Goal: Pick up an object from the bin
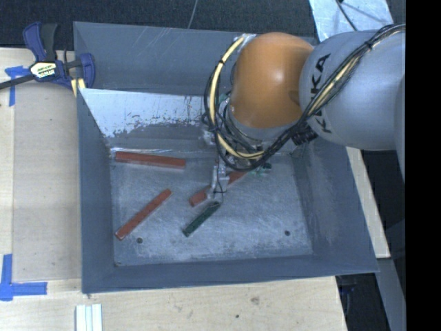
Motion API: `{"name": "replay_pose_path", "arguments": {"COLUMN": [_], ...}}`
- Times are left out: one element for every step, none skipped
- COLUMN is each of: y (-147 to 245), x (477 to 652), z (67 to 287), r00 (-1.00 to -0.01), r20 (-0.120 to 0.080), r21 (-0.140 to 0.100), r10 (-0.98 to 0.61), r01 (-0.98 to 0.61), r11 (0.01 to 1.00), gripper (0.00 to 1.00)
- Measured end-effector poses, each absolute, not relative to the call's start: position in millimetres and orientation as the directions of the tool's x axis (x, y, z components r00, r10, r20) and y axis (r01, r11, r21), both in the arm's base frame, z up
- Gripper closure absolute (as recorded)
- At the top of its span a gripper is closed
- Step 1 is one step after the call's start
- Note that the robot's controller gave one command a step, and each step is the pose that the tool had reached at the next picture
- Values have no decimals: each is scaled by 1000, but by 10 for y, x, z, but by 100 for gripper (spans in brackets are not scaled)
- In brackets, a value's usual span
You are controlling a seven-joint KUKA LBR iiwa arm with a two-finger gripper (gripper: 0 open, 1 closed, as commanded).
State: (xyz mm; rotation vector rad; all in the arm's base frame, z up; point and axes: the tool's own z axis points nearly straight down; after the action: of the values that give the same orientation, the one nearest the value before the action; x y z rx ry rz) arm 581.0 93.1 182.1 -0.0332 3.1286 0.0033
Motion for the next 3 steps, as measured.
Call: {"name": "replay_pose_path", "arguments": {"y": [726,699,732], "x": [5703,5734,5735], "z": [971,866,969], "r00": [-998,-957,-978], "r20": [-7,4,-3], "r21": [0,1,0], "r10": [-62,-291,-207], "r01": [-62,-291,-207], "r11": [998,957,978], "gripper": [0,0,0]}}
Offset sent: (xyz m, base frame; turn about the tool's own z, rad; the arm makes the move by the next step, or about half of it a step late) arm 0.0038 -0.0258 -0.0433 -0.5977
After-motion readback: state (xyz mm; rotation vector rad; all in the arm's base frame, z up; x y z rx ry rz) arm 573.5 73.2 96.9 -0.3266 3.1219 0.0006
